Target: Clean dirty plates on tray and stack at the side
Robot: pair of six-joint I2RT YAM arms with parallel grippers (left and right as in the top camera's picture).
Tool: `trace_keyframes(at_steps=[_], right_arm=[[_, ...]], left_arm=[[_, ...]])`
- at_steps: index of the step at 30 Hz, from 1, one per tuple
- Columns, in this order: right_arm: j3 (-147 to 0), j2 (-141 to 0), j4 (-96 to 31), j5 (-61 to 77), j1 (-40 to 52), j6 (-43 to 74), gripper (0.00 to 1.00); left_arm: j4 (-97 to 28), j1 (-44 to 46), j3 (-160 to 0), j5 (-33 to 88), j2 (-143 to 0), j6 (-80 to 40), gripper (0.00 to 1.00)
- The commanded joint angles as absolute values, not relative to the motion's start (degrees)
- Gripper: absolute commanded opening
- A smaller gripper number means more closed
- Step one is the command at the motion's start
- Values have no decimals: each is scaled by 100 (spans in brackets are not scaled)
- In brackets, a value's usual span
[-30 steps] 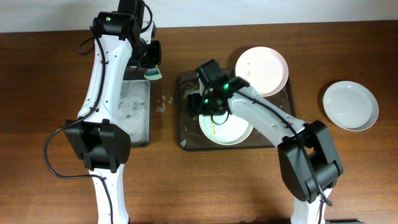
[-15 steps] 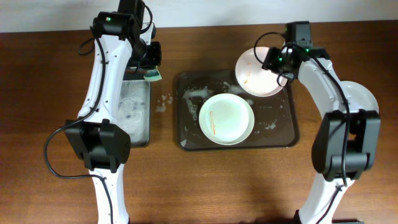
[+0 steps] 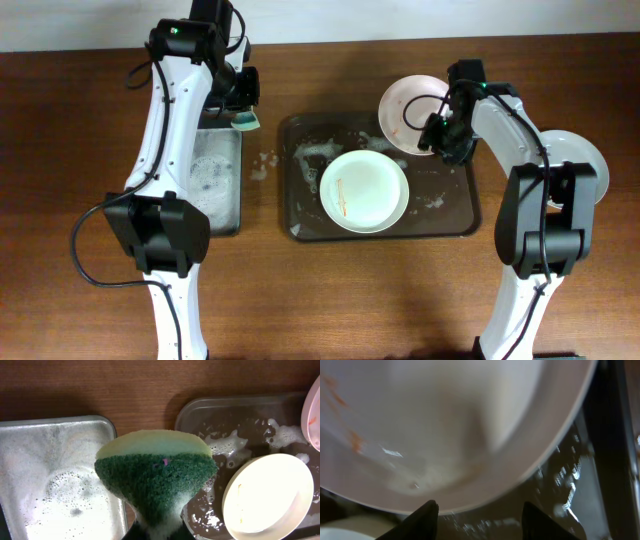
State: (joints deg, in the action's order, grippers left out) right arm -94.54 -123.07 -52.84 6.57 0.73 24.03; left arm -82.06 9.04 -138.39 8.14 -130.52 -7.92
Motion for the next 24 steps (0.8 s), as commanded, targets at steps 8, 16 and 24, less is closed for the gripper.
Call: trace_keyframes(at_steps=[8, 16, 24], right_arm=[[-9419, -12317, -5179, 429, 25, 2423, 54], [-9699, -12250, -4705, 1417, 30, 2322, 53], [-9730, -12342, -4532, 906, 47, 2121, 53]], left_arm=[[-8211, 908, -13867, 875, -13170, -784, 1], [-8215, 908, -13867, 875, -13170, -784, 1], [-8211, 908, -13867, 875, -13170, -784, 1]])
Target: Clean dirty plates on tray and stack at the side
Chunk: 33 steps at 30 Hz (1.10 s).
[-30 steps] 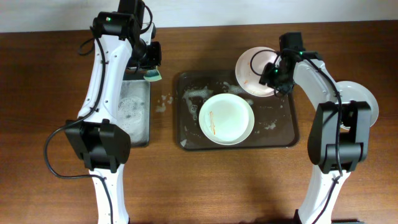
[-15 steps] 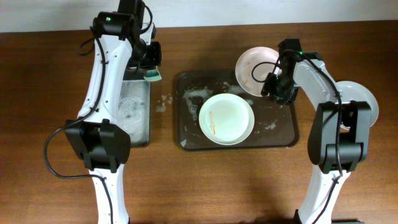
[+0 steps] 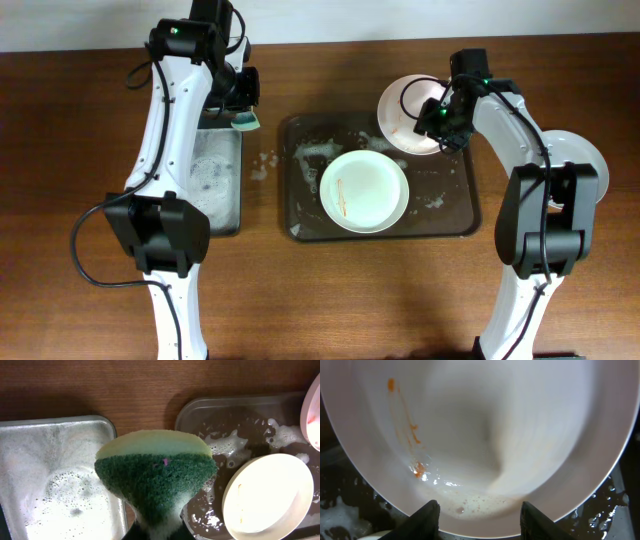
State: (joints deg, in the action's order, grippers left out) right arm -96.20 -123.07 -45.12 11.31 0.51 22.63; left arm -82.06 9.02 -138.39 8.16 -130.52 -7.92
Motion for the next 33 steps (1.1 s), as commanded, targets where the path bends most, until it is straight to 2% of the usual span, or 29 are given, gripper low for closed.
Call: trace_keyframes(at_steps=[1, 12, 24, 33], right_arm=[[-9730, -12379, -4532, 823, 47, 2121, 53], [-9697, -12704, -5070, 672, 34, 1863, 53], [-9710, -12698, -6676, 360, -93, 1817, 52], [-10086, -12016, -7236, 591, -32, 1199, 54]], left_arm=[[-8208, 908, -13867, 875, -13170, -784, 1], [-8254, 908, -13867, 875, -13170, -784, 1], [-8235, 908, -13867, 873, -13170, -784, 1], [-8189, 908, -13867, 873, -13170, -784, 1]])
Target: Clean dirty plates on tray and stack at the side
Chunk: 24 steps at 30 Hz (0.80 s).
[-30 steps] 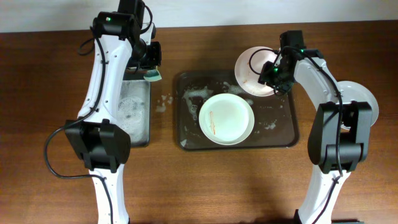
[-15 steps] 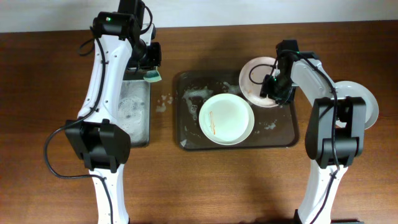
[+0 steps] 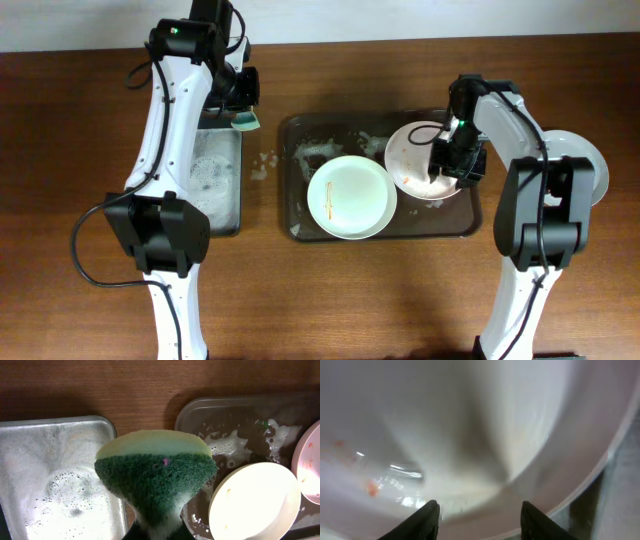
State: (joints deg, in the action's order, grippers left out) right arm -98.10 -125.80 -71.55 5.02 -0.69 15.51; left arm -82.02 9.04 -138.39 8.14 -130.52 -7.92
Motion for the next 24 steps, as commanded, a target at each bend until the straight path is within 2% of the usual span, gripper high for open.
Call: trace_keyframes(at_steps=[1, 11, 24], right_arm=[[-10090, -11841, -7312, 749, 54, 1079, 54], [-9618, -11714, -7317, 998, 1044, 963, 53], [-8206, -11732, -5806, 1037, 1428, 1551, 48]], left_arm=[[-8189, 908, -13867, 875, -13170, -784, 1], [-8189, 961, -13867, 875, -13170, -784, 1], [-8117, 1011, -13867, 875, -13170, -784, 1]])
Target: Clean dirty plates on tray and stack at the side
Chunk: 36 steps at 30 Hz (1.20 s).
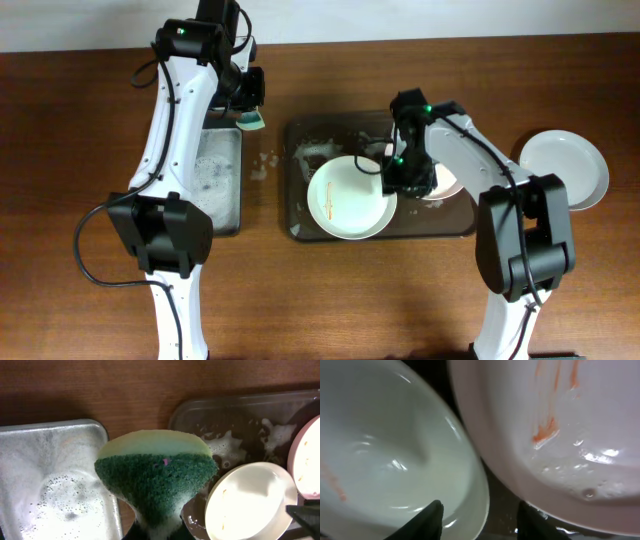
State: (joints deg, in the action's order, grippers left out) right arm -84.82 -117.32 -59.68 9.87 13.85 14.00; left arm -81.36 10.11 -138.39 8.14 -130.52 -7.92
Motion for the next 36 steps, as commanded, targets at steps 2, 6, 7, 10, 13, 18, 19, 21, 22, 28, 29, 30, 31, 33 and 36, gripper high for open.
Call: trace_keyframes(at_steps=[2, 6, 7, 10, 13, 18, 19, 21, 22, 28, 29, 30, 31, 33, 36], right_arm=[[-8025, -11734, -5577, 1107, 1428, 1551, 47], [-7955, -11738, -5343, 1212, 1431, 1737, 38], [-7955, -11738, -5301, 1302, 1431, 1769, 37], [-7955, -11738, -5120, 1527, 1470, 1905, 33], [-7955, -11738, -4873, 1520, 1632, 2049, 32], [-7955, -11740, -4661, 1118, 1920, 2303, 32], [-7955, -11740, -4611, 1120, 1929, 2303, 32], [-7955, -11740, -4552, 1118, 1927, 2303, 32], [-7955, -11740, -4528, 1116, 1927, 2303, 33], [-7955, -11740, -4154, 1179, 1911, 2305, 28], [-7955, -11749, -4071, 1184, 1911, 2307, 28], [-7955, -11749, -4029, 1186, 1911, 2309, 27], [-7955, -11762, -4001, 1181, 1911, 2329, 27], [-7955, -11793, -3997, 1181, 1905, 2349, 18], [-7946, -11867, -4023, 1219, 1900, 2346, 18]], left_arm=[[-8099, 1011, -13867, 873, -13170, -784, 1], [-8082, 1011, -13867, 873, -13170, -784, 1], [-8082, 1011, -13867, 873, -13170, -784, 1], [-8082, 1011, -13867, 873, -13170, -784, 1], [-8077, 1011, -13867, 873, -13170, -784, 1], [-8082, 1011, -13867, 875, -13170, -784, 1], [-8082, 1011, -13867, 875, -13176, -784, 1], [-8088, 1024, -13867, 884, -13203, -786, 1], [-8106, 1037, -13867, 902, -13229, -786, 1], [-8200, 1278, -13863, 1247, -13513, -805, 1], [-8189, 1354, -13856, 1269, -13555, -805, 1], [-8187, 1393, -13856, 1269, -13555, -805, 1], [-8176, 1426, -13856, 1269, -13555, -805, 1], [-8176, 1437, -13856, 1273, -13555, -805, 1], [-8261, 1428, -13856, 1317, -13555, -799, 1]])
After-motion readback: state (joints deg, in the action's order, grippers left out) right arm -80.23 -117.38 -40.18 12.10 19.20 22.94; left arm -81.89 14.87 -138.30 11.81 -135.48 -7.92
